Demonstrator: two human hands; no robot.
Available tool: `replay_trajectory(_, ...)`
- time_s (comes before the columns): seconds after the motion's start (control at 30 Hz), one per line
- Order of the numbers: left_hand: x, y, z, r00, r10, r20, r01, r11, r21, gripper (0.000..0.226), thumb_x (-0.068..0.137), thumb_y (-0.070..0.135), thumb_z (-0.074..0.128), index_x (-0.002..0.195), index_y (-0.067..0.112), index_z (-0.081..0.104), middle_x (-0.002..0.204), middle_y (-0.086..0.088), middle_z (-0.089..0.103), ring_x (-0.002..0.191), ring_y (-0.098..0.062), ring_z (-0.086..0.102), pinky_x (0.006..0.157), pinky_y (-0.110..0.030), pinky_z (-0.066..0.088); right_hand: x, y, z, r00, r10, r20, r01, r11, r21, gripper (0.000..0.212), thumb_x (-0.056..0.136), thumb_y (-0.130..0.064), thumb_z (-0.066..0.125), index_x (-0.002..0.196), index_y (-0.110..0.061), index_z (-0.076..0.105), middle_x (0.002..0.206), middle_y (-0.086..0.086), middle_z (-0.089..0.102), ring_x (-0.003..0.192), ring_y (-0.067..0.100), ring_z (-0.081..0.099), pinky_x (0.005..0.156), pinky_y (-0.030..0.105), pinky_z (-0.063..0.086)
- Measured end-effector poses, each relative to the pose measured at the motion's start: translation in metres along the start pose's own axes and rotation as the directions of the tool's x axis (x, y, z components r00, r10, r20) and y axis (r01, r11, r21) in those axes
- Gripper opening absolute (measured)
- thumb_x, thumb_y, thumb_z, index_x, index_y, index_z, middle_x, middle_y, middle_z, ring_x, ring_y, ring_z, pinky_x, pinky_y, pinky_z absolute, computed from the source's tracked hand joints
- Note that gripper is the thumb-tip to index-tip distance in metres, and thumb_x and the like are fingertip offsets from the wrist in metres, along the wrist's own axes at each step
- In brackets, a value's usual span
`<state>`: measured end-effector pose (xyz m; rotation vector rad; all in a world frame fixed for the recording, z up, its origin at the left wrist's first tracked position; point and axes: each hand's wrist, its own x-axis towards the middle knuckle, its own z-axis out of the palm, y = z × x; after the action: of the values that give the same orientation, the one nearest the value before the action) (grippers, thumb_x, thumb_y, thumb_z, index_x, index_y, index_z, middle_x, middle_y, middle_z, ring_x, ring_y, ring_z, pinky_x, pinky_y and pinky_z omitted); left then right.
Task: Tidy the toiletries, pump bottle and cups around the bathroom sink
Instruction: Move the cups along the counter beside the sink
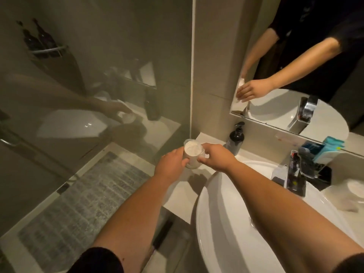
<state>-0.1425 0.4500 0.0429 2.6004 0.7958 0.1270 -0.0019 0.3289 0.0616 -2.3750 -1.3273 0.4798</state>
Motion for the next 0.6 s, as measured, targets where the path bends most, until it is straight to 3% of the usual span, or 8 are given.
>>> replay_trajectory(0.2, -0.052, 0.031, -0.01, 0.985, 0.165, 0.053, -0.165, 0.986, 0.005, 0.033, 0.096, 0.032, 0.051, 0.127, 0.018, 0.05, 0.122, -0.007, 0.062, 0.107, -0.028, 0.058, 0.085, -0.037, 0.046, -0.084, -0.014, -0.001, 0.986, 0.136, -0.092, -0.134, 0.991, 0.032, 0.043, 0.085, -0.037, 0.062, 0.124, -0.018, 0.06, 0.118, 0.006, 0.068, 0.102, 0.027, 0.062, 0.078, 0.03, 0.044)
replay_trajectory(0.33, -0.092, 0.049, 0.0, 0.954, 0.286, 0.089, -0.287, 0.958, 0.003, 0.034, 0.098, 0.032, 0.05, 0.13, 0.022, 0.05, 0.124, -0.003, 0.062, 0.105, -0.025, 0.06, 0.082, -0.033, 0.044, -0.147, -0.02, 0.014, 0.952, 0.266, -0.152, -0.252, 0.962, 0.104, 0.043, 0.086, -0.037, 0.064, 0.124, -0.018, 0.061, 0.12, 0.006, 0.068, 0.104, 0.027, 0.062, 0.085, 0.033, 0.046)
replay_trajectory(0.6, -0.131, 0.141, 0.048, 0.822, 0.543, 0.169, -0.542, 0.839, -0.059, 0.037, 0.096, 0.037, 0.051, 0.131, 0.025, 0.05, 0.125, -0.002, 0.063, 0.106, -0.025, 0.06, 0.083, -0.037, 0.049, -0.277, 0.02, -0.006, 0.826, 0.493, -0.272, -0.462, 0.87, 0.173, 0.036, 0.085, -0.033, 0.063, 0.12, -0.023, 0.062, 0.115, 0.003, 0.07, 0.103, 0.026, 0.063, 0.079, 0.032, 0.047)
